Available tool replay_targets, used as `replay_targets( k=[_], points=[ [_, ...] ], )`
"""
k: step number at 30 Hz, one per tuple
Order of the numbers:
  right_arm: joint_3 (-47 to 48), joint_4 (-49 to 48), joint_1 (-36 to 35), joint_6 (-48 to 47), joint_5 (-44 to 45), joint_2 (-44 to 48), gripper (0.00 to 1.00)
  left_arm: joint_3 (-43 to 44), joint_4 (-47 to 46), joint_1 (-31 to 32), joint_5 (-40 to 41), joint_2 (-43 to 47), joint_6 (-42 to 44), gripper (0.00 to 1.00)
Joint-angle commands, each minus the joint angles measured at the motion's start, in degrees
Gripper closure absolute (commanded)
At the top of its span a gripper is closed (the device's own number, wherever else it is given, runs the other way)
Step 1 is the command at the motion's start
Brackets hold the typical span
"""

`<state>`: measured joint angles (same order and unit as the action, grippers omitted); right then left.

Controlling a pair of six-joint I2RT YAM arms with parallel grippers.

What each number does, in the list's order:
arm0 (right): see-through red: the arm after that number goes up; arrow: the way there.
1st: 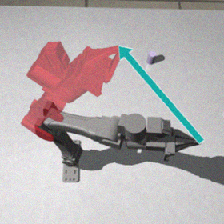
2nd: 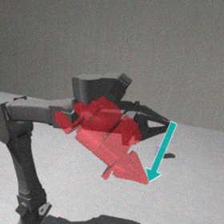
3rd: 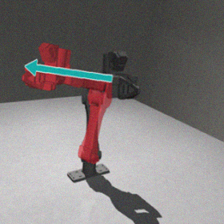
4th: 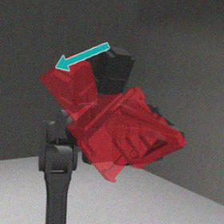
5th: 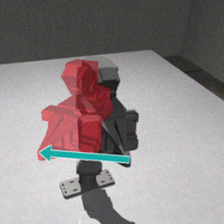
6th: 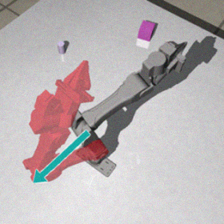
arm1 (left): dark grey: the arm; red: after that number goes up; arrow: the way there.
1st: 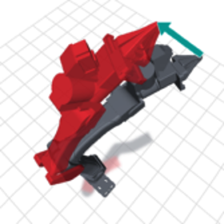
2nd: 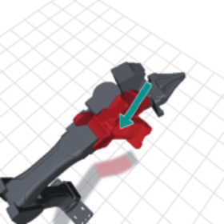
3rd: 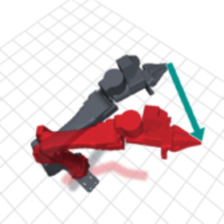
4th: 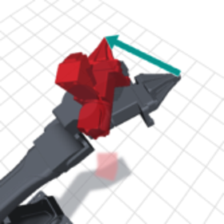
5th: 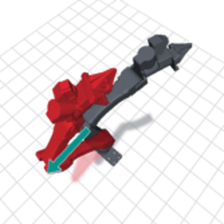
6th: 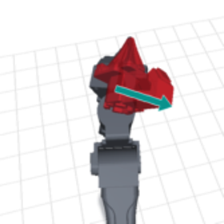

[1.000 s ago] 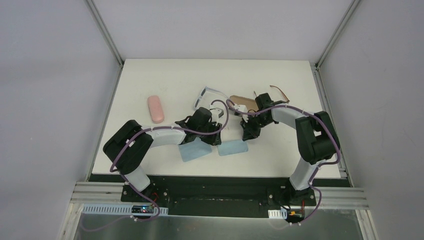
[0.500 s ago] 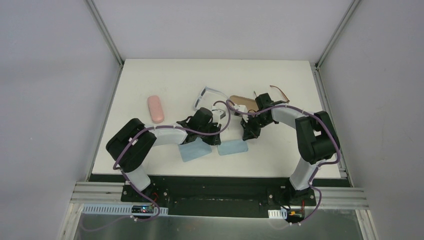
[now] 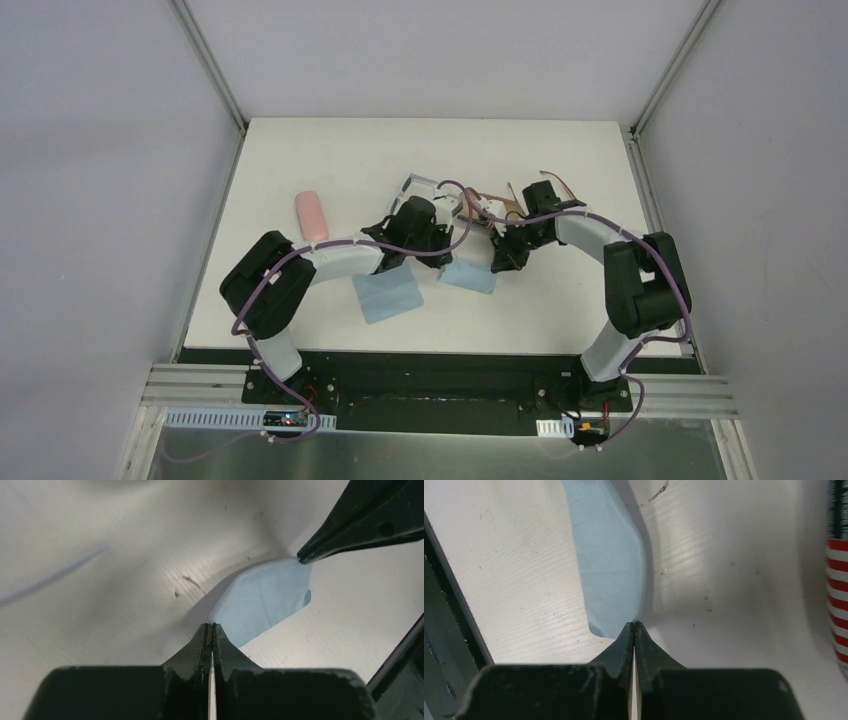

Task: Organize the sunglasses
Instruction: Pick up the glasses cleaning cloth from the center of the board, then place the glasses cleaning cloth in the sunglasses case.

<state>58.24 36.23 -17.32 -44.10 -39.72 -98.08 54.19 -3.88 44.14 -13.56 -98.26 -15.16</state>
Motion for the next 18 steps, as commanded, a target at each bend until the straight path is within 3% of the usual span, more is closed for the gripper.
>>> replay_targets(
  k=[1,18],
  points=[
    [0.9,-4.0,0.7,4.2,0.1,4.7,1.0,5.8,0.0,-0.4,2.2,-3.1,4.1,1.0],
    [7.0,-6.3,4.0,9.6,1.6,4.7,1.0,13.6,-0.2,-0.9,11.4,-5.5,5.9,1.0]
  ],
)
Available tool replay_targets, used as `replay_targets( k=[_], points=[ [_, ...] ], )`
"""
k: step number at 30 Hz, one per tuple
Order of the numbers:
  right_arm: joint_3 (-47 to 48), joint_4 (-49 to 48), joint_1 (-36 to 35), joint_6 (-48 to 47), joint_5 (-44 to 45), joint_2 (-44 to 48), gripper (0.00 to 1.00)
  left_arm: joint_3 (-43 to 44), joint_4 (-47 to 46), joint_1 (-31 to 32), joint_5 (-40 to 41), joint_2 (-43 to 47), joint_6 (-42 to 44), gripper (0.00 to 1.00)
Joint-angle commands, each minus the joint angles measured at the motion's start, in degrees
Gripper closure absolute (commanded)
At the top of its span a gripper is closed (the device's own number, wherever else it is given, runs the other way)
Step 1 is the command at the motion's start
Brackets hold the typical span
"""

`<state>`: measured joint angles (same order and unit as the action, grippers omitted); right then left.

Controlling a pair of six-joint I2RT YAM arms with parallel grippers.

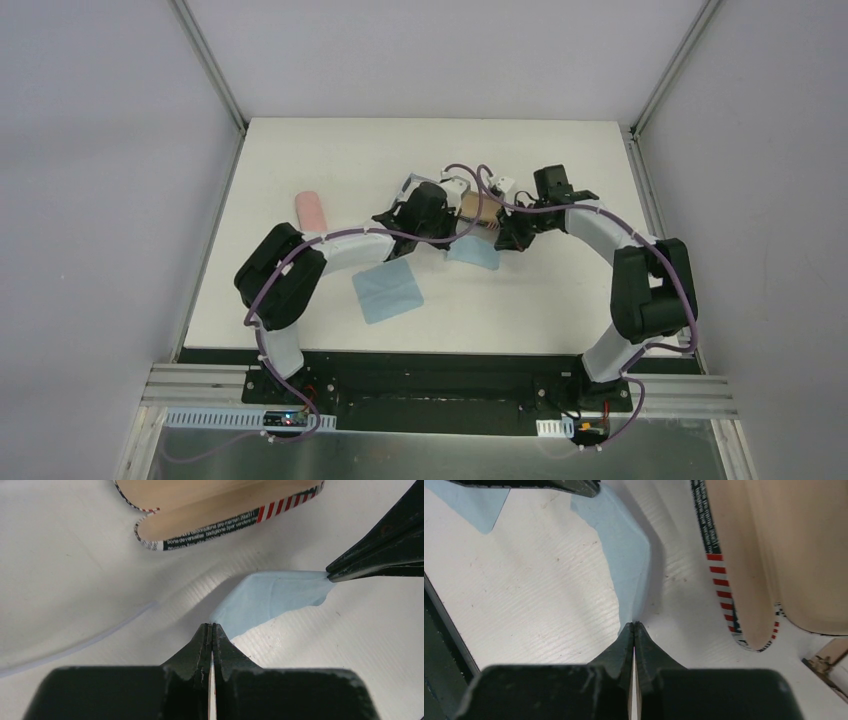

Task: Organize the sunglasses
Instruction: Place the glasses cleaning cloth in the sunglasses case.

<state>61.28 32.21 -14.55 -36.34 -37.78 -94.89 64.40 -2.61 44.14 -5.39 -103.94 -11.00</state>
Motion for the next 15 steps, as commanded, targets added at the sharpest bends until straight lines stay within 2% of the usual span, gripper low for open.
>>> replay_targets(
  k=[1,15],
  points=[
    [4.6,-2.4,1.8,2.3,-0.4,1.2,1.0,4.1,-1.5,-1.2,3.3,-0.2,1.8,1.0],
    [12.5,-3.3,6.0,6.6,-1.4,-4.7,1.0,14.6,-0.6,-3.2,5.1,-7.7,2.0,1.0]
  ],
)
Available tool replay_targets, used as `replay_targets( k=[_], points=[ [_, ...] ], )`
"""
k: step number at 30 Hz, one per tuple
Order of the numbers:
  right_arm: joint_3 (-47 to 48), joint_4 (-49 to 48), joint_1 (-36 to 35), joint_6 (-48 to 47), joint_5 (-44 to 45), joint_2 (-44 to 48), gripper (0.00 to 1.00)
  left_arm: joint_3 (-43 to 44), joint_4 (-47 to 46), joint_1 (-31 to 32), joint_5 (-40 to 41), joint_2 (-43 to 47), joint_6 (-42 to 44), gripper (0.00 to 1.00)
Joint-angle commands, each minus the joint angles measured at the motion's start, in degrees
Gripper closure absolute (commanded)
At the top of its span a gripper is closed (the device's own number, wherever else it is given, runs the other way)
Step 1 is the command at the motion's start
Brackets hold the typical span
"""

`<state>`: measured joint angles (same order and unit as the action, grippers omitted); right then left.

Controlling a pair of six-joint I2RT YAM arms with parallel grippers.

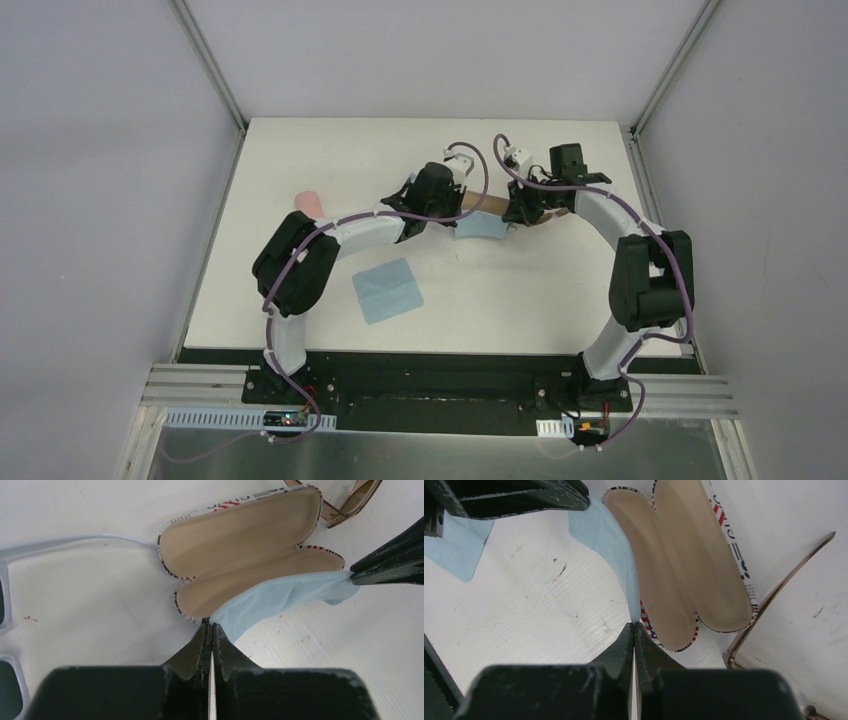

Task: Organize the sunglasses
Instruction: Place the glasses cleaning cloth in the sunglasses case.

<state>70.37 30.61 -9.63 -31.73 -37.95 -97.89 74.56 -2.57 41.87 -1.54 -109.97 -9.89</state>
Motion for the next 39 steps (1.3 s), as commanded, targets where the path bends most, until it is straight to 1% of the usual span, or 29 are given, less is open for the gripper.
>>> replay_targets(
  k=[1,8,17,19,39],
  points=[
    [3.8,-1.7,1.4,2.3,-1.3,-2.2,1.0,5.0,-0.7,-1.1,1.3,-2.1,0.9,1.0],
    [6.3,-1.4,2.4,3.4,-0.5,-5.5,1.0,10.1,0.2,-1.8,0.4,-5.7,1.3,1.0],
    [8.5,-0.6,3.1,4.1,0.0,-8.8,1.0,14.6,2.3,-2.5,-1.1,-9.5,1.5,1.0],
    [9.0,0.1,3.1,3.9,0.1,-9.6,1.0,15.1,3.7,-2.5,-1.8,-10.0,1.6,1.0],
    [12.0,2.7,3.1,2.0,3.2,-15.1,1.0,17.7,4.6,-3.4,-6.7,-13.2,-0.8,1.0]
  ],
)
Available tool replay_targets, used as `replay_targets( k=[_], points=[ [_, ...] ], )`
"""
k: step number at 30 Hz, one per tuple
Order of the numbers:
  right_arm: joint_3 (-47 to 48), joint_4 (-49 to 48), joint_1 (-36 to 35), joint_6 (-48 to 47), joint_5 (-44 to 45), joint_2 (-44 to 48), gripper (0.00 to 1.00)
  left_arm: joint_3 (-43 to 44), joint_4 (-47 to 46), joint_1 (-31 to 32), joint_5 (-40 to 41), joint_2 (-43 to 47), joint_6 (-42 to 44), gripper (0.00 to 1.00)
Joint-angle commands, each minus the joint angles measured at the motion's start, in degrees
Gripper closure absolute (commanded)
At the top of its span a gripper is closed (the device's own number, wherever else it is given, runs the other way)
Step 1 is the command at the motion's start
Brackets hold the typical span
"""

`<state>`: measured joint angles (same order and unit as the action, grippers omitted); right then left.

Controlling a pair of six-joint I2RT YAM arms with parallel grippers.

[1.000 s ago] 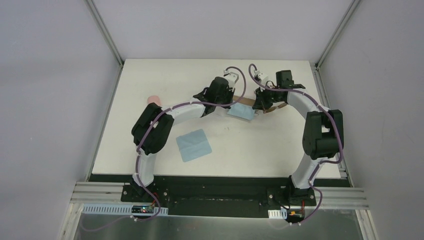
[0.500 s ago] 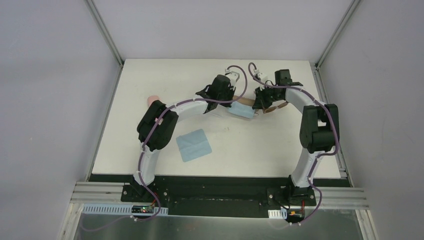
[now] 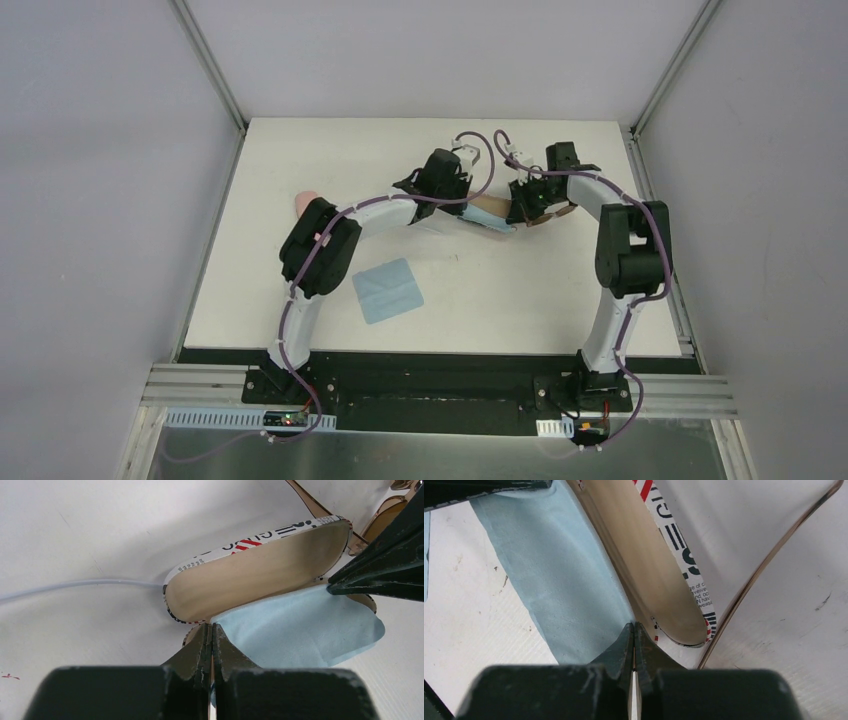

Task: Organize the sunglasses
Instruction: Place the glasses cleaning cloth in the sunglasses case.

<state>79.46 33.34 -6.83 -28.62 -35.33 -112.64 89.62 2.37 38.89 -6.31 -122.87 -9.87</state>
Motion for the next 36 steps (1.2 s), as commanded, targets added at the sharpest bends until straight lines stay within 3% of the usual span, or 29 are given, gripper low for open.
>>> replay_targets(
  k=[1,36],
  points=[
    [3.0,0.0,0.3,-1.2,0.6,-0.6,1.0,2.7,-0.3,-0.4,-2.1,-0.4,-0.9,1.0],
    [3.9,0.5,0.3,-1.8,1.4,-3.2,1.0,4.2,1.2,-0.5,-1.7,-2.6,-1.5,1.0]
  ],
)
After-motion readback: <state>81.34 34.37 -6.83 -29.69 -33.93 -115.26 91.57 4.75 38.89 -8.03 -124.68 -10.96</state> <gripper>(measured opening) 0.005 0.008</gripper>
